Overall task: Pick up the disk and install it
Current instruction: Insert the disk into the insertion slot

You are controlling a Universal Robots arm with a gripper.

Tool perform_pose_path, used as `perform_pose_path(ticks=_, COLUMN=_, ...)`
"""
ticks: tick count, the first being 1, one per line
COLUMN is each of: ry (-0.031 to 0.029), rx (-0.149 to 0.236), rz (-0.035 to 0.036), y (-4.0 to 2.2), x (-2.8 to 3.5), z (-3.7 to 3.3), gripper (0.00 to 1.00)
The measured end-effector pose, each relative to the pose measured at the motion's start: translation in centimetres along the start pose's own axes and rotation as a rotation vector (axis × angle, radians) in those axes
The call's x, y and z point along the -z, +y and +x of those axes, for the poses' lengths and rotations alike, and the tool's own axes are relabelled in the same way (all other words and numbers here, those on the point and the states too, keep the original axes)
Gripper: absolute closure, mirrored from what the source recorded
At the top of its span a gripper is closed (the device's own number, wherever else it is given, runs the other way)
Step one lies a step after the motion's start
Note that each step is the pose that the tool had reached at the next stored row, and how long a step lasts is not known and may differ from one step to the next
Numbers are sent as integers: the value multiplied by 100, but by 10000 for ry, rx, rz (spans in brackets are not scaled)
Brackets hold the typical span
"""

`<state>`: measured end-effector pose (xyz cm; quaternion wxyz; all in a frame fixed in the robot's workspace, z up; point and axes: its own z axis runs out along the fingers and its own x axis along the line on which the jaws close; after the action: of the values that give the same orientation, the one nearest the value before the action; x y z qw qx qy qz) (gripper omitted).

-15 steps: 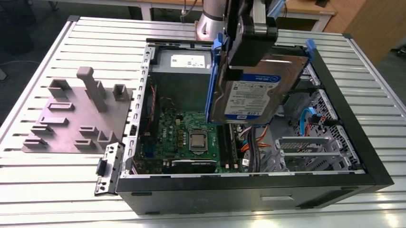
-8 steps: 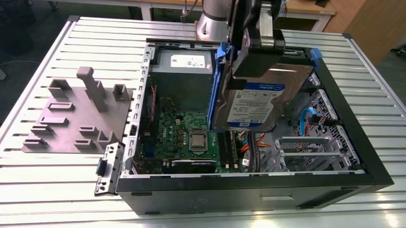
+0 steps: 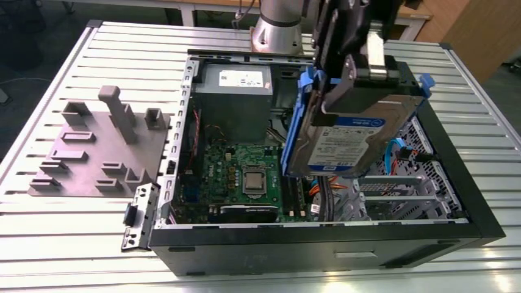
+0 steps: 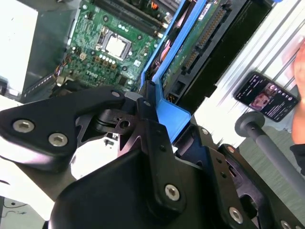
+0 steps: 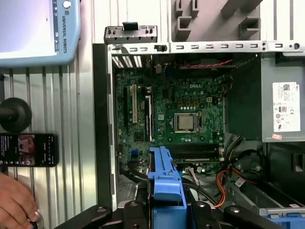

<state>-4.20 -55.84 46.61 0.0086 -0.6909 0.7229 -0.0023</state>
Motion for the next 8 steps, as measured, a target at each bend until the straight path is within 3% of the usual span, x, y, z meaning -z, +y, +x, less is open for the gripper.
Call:
perform_pose_path(ticks=3, ry=1, rx=1, rz=0, y=-46, x=-10, z=4, gripper=63)
perform_pose_path(ticks=8, ry=-1, rx=1, rz=0, y=-50, x=-12, z=5, gripper=63)
